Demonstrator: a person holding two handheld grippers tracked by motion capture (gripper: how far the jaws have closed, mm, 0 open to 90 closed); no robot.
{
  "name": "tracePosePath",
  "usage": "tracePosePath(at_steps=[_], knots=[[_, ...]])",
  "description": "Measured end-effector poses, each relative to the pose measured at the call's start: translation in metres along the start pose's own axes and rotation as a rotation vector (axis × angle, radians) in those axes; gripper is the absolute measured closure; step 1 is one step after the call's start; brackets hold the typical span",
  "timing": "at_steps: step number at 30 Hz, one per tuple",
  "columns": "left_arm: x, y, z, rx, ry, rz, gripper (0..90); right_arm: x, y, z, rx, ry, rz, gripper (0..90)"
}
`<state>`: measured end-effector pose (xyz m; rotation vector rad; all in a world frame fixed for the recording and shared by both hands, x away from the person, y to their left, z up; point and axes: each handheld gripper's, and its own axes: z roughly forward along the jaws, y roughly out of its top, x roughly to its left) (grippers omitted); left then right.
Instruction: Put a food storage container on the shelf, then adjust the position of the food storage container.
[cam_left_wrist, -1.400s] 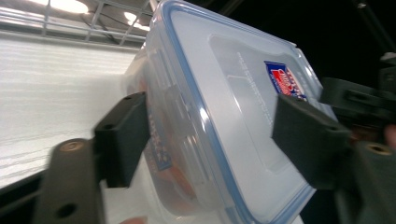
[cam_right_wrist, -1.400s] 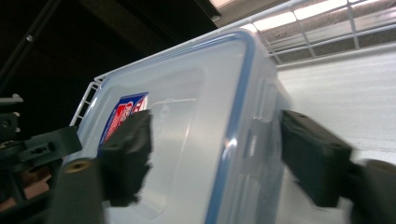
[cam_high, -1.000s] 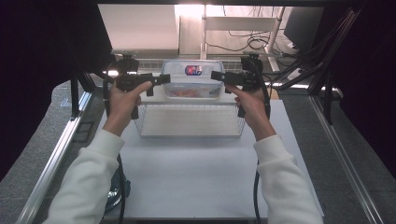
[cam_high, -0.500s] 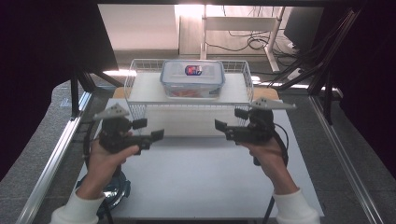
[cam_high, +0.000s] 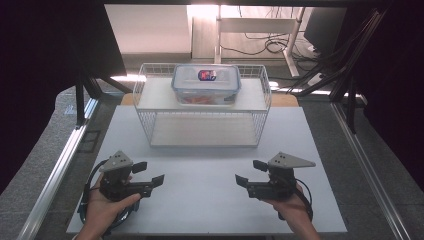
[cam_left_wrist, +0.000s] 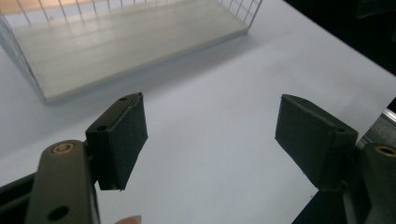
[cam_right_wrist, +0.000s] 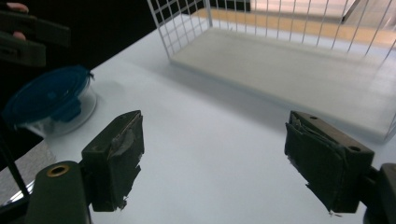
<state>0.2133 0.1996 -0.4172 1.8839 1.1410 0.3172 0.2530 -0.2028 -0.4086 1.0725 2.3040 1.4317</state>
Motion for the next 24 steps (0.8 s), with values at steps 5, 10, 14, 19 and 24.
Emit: tracePosePath(at_steps=[5,10,14,19,24], knots=[[0.001,-0.009,0.0,0.03,0.008,0.009,25.8,-0.007,-0.015,0.003,0.029,0.015,0.025,20.6],[0.0,-0.014,0.005,0.055,0.001,0.014,26.6,-0.007,-0.019,0.005,0.045,0.01,0.02,20.8],[-0.001,-0.015,0.007,0.067,0.002,0.021,26.8,-0.007,-0.021,0.004,0.041,0.001,0.019,21.1],[-0.001,-0.015,0.005,0.069,0.003,0.022,27.0,-0.008,-0.021,0.004,0.038,0.0,0.02,22.2],[-0.001,-0.015,0.002,0.067,0.004,0.019,27.1,-0.008,-0.022,0.005,0.043,-0.009,0.019,22.2]])
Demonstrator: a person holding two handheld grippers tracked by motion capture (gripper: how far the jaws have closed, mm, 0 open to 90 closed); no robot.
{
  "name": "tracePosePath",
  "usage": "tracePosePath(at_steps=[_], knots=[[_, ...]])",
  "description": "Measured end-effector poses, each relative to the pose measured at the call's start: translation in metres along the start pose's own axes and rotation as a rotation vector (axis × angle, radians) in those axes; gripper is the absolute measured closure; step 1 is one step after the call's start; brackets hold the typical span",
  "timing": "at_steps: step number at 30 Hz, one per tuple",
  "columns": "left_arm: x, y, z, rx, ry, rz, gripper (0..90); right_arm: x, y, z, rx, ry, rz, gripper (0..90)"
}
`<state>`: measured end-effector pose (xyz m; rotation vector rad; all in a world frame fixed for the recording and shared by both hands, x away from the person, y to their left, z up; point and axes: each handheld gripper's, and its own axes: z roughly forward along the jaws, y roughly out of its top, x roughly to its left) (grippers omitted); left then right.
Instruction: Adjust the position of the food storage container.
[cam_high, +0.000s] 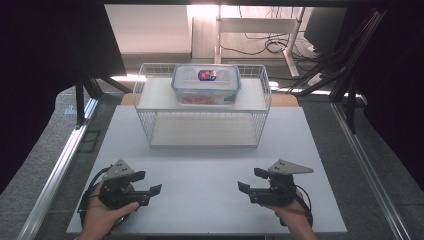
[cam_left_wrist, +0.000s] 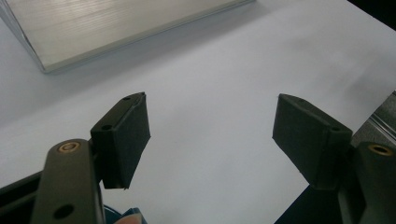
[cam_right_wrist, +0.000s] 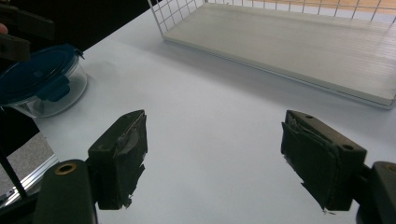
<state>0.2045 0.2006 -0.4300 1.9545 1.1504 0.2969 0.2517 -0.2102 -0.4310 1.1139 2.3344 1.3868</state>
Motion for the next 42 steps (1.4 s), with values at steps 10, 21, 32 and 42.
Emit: tracePosePath(at_steps=[10,21,32,42], knots=[[0.013,-0.009,-0.018,0.017,0.042,-0.029,28.2,-0.002,-0.004,0.007,0.033,-0.011,-0.002,22.4],[0.049,-0.036,-0.081,0.011,0.163,-0.114,38.4,0.0,-0.005,0.013,0.053,-0.007,-0.008,22.4],[0.088,-0.076,-0.099,0.11,0.281,-0.218,77.1,0.0,-0.007,0.018,0.074,-0.008,-0.008,22.3],[0.104,-0.127,-0.106,0.182,0.29,-0.346,90.0,-0.002,-0.009,0.023,0.09,-0.012,0.004,22.3]])
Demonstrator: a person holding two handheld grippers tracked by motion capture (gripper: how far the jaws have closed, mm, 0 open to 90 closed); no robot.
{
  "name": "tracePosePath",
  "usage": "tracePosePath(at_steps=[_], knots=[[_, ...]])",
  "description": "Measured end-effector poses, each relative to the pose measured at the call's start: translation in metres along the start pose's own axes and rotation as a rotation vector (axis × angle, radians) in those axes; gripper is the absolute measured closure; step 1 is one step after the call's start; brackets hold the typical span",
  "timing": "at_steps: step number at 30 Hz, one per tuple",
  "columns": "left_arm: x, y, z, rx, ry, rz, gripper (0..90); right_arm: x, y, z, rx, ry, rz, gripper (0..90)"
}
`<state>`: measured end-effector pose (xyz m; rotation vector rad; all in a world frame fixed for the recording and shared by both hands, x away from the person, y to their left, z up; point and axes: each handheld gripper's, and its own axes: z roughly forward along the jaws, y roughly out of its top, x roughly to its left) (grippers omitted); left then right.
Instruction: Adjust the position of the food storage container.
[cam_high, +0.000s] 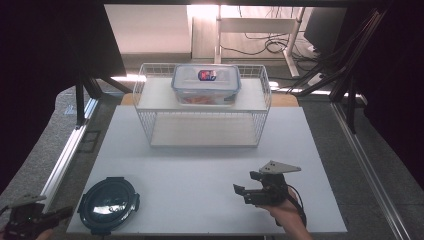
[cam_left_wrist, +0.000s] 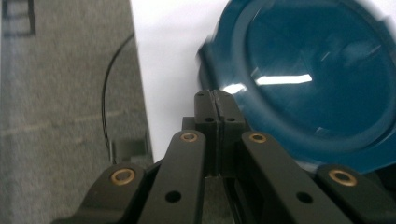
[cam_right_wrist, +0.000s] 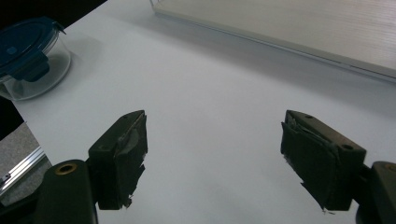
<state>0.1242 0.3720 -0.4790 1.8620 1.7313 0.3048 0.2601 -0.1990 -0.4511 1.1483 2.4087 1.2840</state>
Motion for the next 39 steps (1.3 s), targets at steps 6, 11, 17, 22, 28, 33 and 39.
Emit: tracePosePath(at_steps=[6,11,17,22,28,33,39], knots=[[-0.001,-0.014,0.018,0.047,-0.066,-0.017,90.0,0.0,-0.002,0.005,0.015,0.004,-0.003,22.3],[-0.007,-0.013,0.025,0.048,-0.073,-0.008,90.0,0.0,-0.002,0.006,0.017,0.002,0.002,22.3],[-0.006,-0.014,0.03,0.043,-0.098,-0.017,90.0,-0.002,-0.002,0.006,0.016,-0.003,0.007,22.3],[-0.008,-0.011,0.032,0.047,-0.117,-0.007,90.0,0.001,-0.001,0.006,0.02,0.0,-0.004,22.3],[-0.018,0.0,0.037,0.051,-0.143,0.023,90.0,0.001,-0.001,0.006,0.018,-0.002,-0.009,22.3],[-0.027,0.012,0.047,0.062,-0.17,0.049,90.0,0.001,-0.001,0.005,0.019,-0.002,-0.012,22.3],[-0.037,0.024,0.059,0.074,-0.183,0.072,90.0,0.0,0.0,0.003,0.013,-0.005,-0.011,22.3]])
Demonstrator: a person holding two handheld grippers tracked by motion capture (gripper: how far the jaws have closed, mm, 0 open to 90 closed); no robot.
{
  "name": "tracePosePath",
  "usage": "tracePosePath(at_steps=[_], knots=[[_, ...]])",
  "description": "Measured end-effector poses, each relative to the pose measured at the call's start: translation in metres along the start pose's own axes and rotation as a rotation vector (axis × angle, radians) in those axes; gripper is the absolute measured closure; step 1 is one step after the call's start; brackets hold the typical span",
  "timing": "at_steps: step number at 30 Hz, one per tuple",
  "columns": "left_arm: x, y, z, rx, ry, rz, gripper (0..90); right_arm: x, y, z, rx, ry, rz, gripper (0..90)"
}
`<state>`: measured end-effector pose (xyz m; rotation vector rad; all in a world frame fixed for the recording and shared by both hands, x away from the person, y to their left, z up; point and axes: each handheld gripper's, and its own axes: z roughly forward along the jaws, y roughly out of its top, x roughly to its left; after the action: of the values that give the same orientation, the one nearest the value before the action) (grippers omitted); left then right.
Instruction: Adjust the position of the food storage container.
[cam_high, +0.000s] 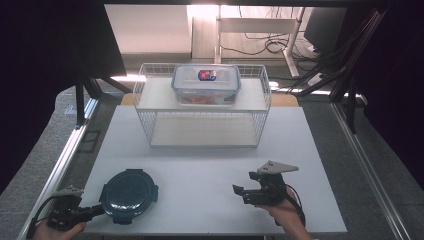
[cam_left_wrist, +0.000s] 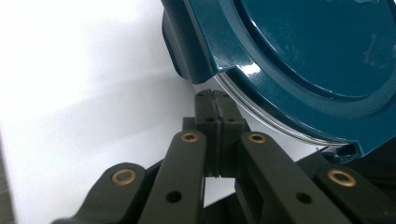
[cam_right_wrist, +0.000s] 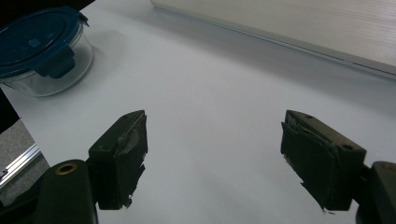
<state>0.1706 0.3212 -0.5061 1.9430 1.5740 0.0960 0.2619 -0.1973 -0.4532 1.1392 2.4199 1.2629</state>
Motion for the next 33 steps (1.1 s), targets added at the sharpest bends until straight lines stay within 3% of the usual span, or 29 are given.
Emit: tracePosePath(at_steps=[9,25,33], knots=[[-0.01,0.013,0.015,0.011,-0.011,0.021,90.0,0.0,0.0,0.001,0.004,-0.003,0.001,22.3],[-0.039,0.042,0.041,0.035,-0.031,0.099,90.0,-0.001,0.0,0.0,0.005,-0.004,0.003,22.4],[-0.048,0.053,0.054,0.028,-0.048,0.102,90.0,-0.002,0.0,0.0,0.004,-0.008,0.007,22.4]])
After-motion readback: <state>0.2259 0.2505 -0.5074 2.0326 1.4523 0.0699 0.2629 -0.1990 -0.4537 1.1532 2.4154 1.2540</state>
